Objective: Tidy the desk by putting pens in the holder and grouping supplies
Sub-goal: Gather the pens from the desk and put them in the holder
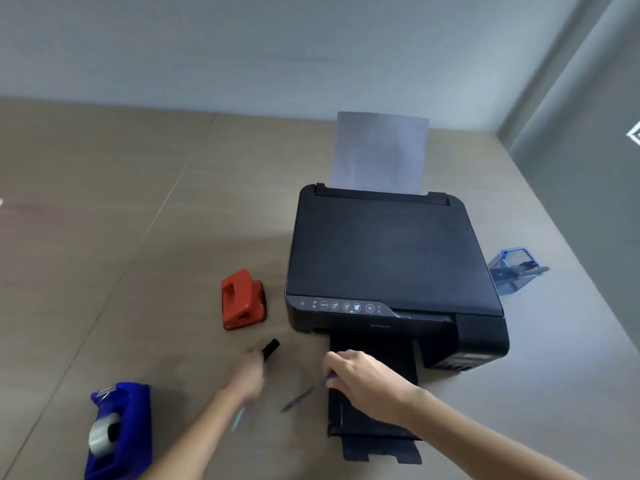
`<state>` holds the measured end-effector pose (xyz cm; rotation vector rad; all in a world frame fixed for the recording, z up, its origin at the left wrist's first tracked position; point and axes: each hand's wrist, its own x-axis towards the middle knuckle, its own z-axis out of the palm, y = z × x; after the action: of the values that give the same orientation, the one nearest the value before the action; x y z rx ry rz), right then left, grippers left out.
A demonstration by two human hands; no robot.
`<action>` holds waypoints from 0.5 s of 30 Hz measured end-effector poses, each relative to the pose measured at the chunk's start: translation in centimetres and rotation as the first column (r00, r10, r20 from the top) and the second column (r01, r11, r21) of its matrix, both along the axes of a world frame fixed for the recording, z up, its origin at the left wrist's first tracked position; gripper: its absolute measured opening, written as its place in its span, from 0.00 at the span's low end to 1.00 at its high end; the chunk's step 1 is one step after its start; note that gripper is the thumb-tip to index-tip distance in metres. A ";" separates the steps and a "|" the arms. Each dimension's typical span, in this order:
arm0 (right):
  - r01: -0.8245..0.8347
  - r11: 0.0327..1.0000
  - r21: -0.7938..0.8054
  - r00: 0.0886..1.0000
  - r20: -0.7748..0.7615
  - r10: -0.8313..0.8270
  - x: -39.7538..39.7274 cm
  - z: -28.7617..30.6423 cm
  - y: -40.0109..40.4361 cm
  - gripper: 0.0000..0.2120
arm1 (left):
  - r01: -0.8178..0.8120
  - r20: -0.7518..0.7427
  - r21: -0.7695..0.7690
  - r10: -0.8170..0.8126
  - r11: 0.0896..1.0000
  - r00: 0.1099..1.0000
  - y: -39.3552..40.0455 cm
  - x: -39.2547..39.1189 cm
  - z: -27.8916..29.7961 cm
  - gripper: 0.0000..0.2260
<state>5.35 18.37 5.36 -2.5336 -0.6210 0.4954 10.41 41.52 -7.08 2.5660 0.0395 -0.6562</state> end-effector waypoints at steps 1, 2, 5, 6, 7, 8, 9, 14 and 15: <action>0.034 0.996 0.082 0.999 -0.022 -0.033 -0.5 1.8 -1.3 0.04 | -0.029 0.027 -0.041 0.030 0.999 0.999 0.3 -0.6 0.5 0.23; 0.070 0.987 0.146 0.997 -0.043 -0.064 -0.9 3.4 -2.9 0.03 | -0.087 0.048 -0.097 0.093 0.991 0.995 0.5 -1.1 1.2 0.23; 0.254 0.930 0.265 0.966 -0.108 -0.233 -2.4 8.0 -9.4 0.02 | -0.377 0.142 -0.204 0.408 0.904 0.902 -0.6 -1.2 4.6 0.14; 0.342 0.883 0.322 0.939 -0.144 -0.312 -2.8 9.1 -11.9 0.02 | -0.419 0.164 -0.271 0.471 0.867 0.867 -1.0 -0.8 6.4 0.11; 0.423 0.815 0.396 0.906 -0.181 -0.383 -3.1 10.2 -14.6 0.04 | -0.441 0.193 -0.317 0.513 0.840 0.837 -1.4 -0.5 8.6 0.10; 0.494 0.732 0.469 0.868 -0.210 -0.451 -3.4 11.0 -17.1 0.06 | -0.445 0.251 -0.356 0.543 0.821 0.801 -1.7 0.3 10.8 0.07; 0.550 0.644 0.531 0.824 -0.220 -0.522 -3.6 11.6 -19.7 0.08 | -0.425 0.287 -0.410 0.557 0.807 0.780 -2.3 1.3 12.9 0.05; 0.647 0.325 0.689 0.533 -0.104 -0.840 -2.3 11.4 -31.9 0.09 | 0.003 0.300 -0.842 0.463 0.539 0.834 -13.8 4.3 24.7 0.08; 0.660 0.291 0.693 0.465 -0.073 -0.882 -1.7 10.7 -34.0 0.09 | 0.083 0.266 -0.912 0.426 0.402 0.865 -17.5 4.5 25.9 0.04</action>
<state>3.69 -15.60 16.11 -1.8620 0.4131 -0.4830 14.91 24.04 18.82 1.4958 -0.1648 0.1058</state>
